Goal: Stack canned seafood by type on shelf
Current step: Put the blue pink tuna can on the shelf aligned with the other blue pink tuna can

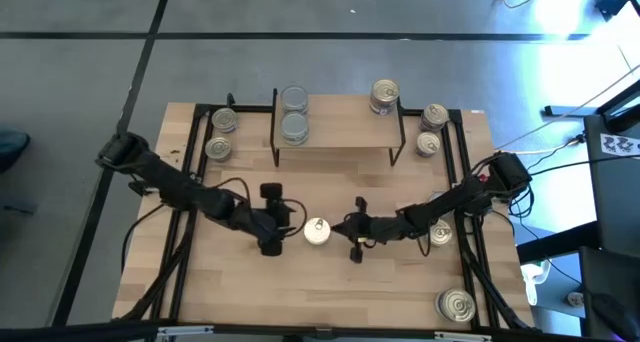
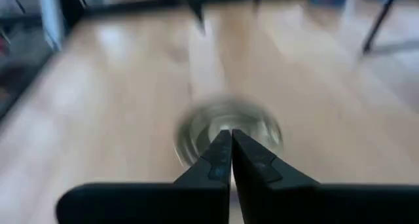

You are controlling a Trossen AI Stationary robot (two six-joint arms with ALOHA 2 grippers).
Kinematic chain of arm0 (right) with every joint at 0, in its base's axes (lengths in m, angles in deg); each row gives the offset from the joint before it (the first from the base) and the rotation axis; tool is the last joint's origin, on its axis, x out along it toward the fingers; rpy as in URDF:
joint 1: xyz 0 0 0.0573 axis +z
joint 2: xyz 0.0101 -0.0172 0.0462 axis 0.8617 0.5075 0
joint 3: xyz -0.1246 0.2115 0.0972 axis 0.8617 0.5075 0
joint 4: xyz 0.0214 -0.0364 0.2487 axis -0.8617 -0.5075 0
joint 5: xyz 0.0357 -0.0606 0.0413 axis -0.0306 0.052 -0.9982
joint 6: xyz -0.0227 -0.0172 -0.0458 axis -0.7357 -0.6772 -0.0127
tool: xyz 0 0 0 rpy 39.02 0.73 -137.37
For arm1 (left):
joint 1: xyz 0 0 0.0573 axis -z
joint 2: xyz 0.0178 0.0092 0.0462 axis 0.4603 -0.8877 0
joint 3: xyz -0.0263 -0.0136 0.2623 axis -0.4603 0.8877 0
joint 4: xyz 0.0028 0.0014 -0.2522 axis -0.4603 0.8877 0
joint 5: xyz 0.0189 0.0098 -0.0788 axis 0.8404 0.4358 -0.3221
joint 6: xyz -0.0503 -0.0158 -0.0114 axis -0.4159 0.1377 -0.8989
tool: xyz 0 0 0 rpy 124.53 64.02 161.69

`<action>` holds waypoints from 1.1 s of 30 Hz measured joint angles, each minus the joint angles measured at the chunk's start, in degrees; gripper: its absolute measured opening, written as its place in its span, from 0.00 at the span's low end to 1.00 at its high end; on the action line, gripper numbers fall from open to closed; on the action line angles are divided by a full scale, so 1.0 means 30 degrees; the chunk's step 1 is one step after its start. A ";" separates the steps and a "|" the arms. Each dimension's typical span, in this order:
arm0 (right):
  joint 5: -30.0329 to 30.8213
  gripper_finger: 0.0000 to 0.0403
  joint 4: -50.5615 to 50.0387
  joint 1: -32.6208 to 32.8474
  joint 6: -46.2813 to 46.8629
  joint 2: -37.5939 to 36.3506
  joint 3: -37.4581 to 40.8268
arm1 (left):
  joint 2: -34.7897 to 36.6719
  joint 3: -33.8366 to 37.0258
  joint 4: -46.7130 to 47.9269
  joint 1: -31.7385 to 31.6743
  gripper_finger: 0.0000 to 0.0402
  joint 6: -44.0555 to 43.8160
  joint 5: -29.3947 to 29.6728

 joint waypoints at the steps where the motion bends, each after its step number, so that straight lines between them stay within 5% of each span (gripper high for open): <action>1: 0.0000 0.04 0.0842 0.0000 -0.0260 0.0209 -0.0010 | -0.0032 0.0093 0.0365 0.0206 0.54 -0.0393 -0.0017; 9: -0.0160 0.04 0.3549 -0.0410 -0.1177 0.2485 -0.0559 | -0.1007 0.0914 -0.0448 0.1383 0.54 -0.0786 -0.0017; 33: -0.0284 0.04 0.1156 -0.0612 -0.1330 0.4107 -0.1170 | -0.1734 0.0945 -0.3098 0.1076 0.54 0.1140 -0.0016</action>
